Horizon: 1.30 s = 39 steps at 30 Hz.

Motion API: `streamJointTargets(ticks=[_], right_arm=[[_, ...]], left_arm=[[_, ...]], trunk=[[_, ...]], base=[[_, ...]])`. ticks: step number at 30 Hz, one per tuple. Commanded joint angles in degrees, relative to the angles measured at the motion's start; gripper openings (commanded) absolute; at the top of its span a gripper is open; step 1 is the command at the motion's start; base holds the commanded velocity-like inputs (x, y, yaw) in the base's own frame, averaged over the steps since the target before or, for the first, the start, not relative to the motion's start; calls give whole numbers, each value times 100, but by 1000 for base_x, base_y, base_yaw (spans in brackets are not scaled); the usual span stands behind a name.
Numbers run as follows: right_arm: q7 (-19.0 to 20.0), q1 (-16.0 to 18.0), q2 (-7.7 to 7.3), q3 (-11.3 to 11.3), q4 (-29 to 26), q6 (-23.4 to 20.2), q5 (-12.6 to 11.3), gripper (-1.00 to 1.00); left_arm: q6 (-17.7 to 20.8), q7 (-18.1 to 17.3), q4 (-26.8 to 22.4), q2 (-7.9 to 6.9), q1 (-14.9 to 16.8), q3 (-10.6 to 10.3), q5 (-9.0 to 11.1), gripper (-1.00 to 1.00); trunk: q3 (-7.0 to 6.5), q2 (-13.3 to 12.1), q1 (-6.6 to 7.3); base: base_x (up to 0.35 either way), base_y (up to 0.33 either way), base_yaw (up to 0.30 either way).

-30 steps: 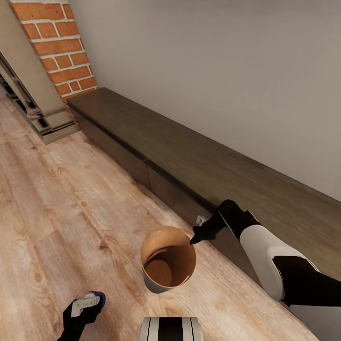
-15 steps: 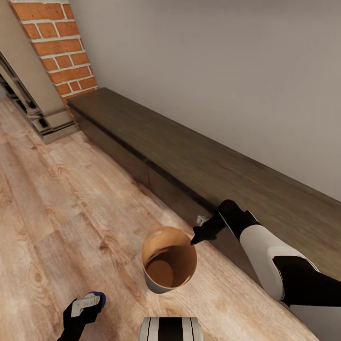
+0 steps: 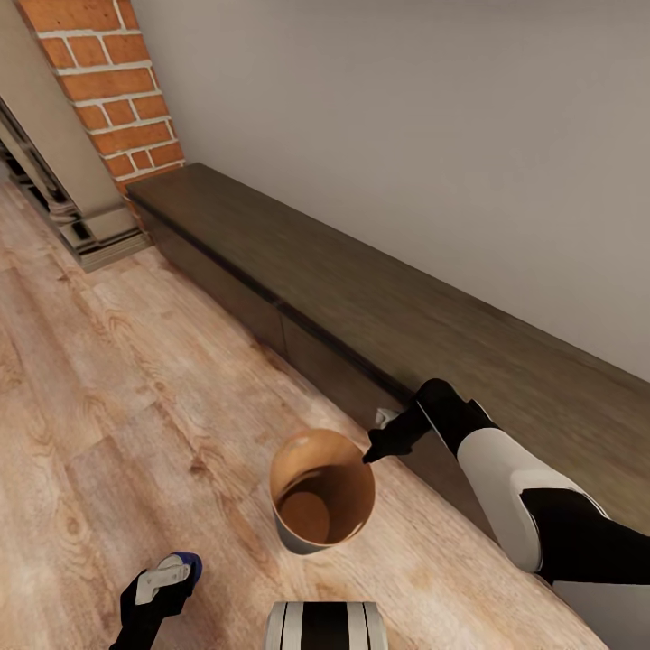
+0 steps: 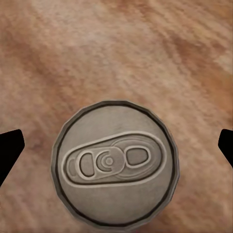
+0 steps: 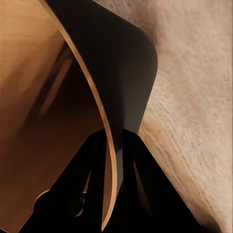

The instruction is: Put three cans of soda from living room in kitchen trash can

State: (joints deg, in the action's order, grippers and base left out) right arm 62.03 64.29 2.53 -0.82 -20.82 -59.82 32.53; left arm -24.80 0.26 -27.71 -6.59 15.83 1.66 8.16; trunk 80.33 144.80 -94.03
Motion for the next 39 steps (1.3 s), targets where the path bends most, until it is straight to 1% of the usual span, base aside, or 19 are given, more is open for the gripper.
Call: streamJointTargets(ticks=[1,3,10,23,30,39], right_arm=[[20,-4,-7,-24,104,-18,16,-100],[20,-4,-7,-24,104,-18,16,-100],[20,-4,-7,-24,104,-18,16,-100],[20,-7,-7,-24,101,-18,16,-100],[20,-9,-7,-24,100,-18,16,-100],[20,-12,-7,-24,103,-18,16,-100]], left_arm=[[1,0,-2,-4,-1,1,1,100],[1,-1,0,-4,-1,1,1,100],[1,-3,3,-9,-1,1,-7,100],[1,0,-4,-1,-1,1,-6,100],[1,0,0,-3,-1,2,-8,100],[1,0,-3,-1,-1,1,-4,100]], trunk=[[0,-2,-61],[0,-2,-61],[155,7,-79],[155,7,-79],[311,16,-97],[311,16,-97]], base=[[0,0,0],[0,0,0],[0,0,0],[0,0,0],[0,0,0],[0,0,0]])
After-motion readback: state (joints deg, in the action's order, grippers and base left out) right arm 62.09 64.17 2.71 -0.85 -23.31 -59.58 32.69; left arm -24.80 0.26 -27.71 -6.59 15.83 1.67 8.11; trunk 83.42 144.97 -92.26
